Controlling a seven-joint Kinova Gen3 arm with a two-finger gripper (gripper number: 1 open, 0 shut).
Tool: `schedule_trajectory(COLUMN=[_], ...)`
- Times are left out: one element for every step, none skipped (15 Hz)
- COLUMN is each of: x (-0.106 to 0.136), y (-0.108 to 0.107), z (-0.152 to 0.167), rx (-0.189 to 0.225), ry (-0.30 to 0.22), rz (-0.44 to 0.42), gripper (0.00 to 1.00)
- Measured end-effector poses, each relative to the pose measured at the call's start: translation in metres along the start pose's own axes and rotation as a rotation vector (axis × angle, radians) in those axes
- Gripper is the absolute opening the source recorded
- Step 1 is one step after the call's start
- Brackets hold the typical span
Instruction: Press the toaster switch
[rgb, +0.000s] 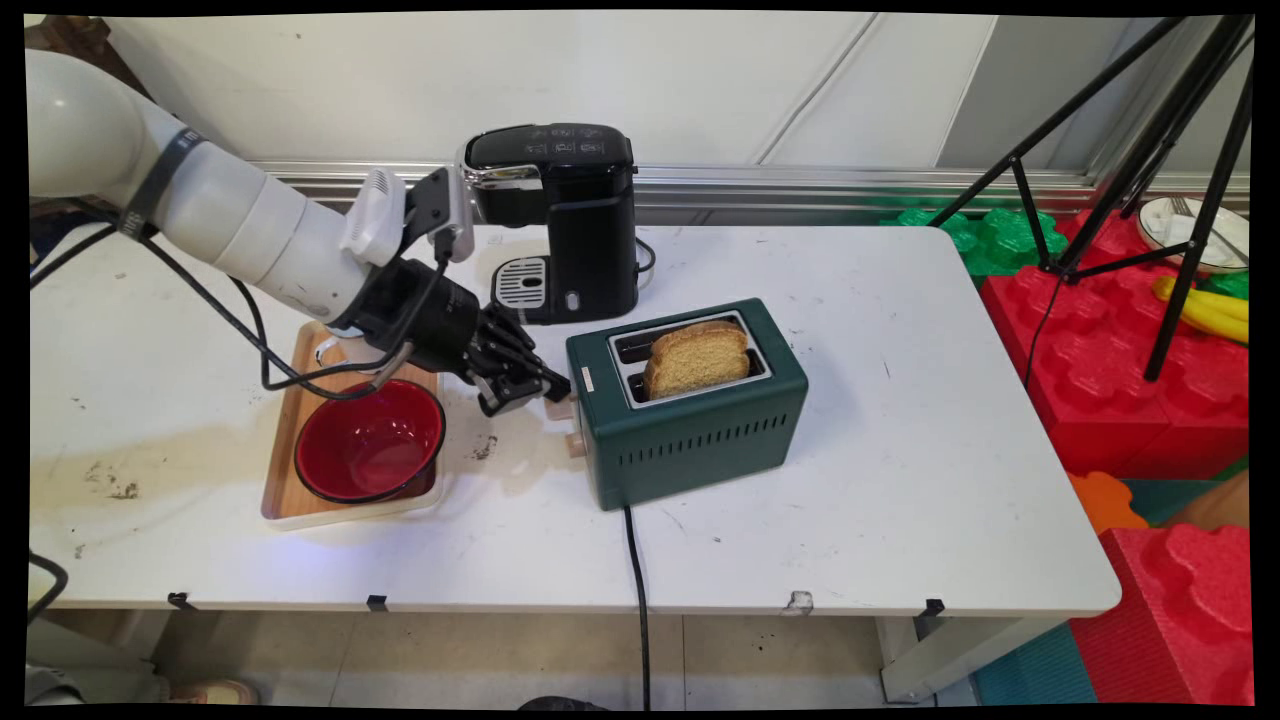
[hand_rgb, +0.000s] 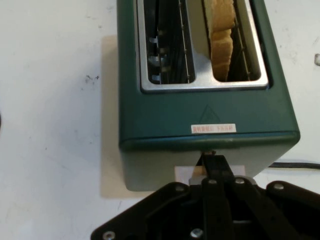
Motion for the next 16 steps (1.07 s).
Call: schedule_trajectory(x=[0.000, 0.000, 0.000, 0.000, -0.001, -0.002, -0.003, -0.004, -0.005, -0.006, -0.007, -0.008, -0.008, -0.009, -0.010, -0.010], y=[0.000, -0.001, -0.001, -0.001, -0.002, -0.002, -0.002, -0.002, -0.003, -0.003, -0.003, -0.004, -0.004, -0.004, -0.005, -0.005], z=[0.002, 0.004, 0.006, 0.008, 0.010, 0.012, 0.014, 0.016, 0.018, 0.019, 0.021, 0.022, 0.024, 0.024, 0.025, 0.026], rx=[-0.001, -0.002, -0.002, -0.003, -0.005, -0.007, -0.008, -0.009, -0.011, -0.012, -0.014, -0.015, -0.016, -0.017, -0.017, -0.018], ry=[-0.001, -0.002, -0.004, -0.006, -0.010, -0.013, -0.017, -0.020, -0.023, -0.025, -0.028, -0.031, -0.033, -0.034, -0.036, -0.038], rz=[-0.001, -0.002, -0.004, -0.005, -0.007, -0.009, -0.010, -0.011, -0.012, -0.014, -0.015, -0.016, -0.016, -0.017, -0.017, -0.018], gripper=[0.00, 0.00, 0.00, 0.00, 0.00, 0.00, 0.00, 0.00, 0.00, 0.00, 0.00, 0.00, 0.00, 0.00, 0.00, 0.00])
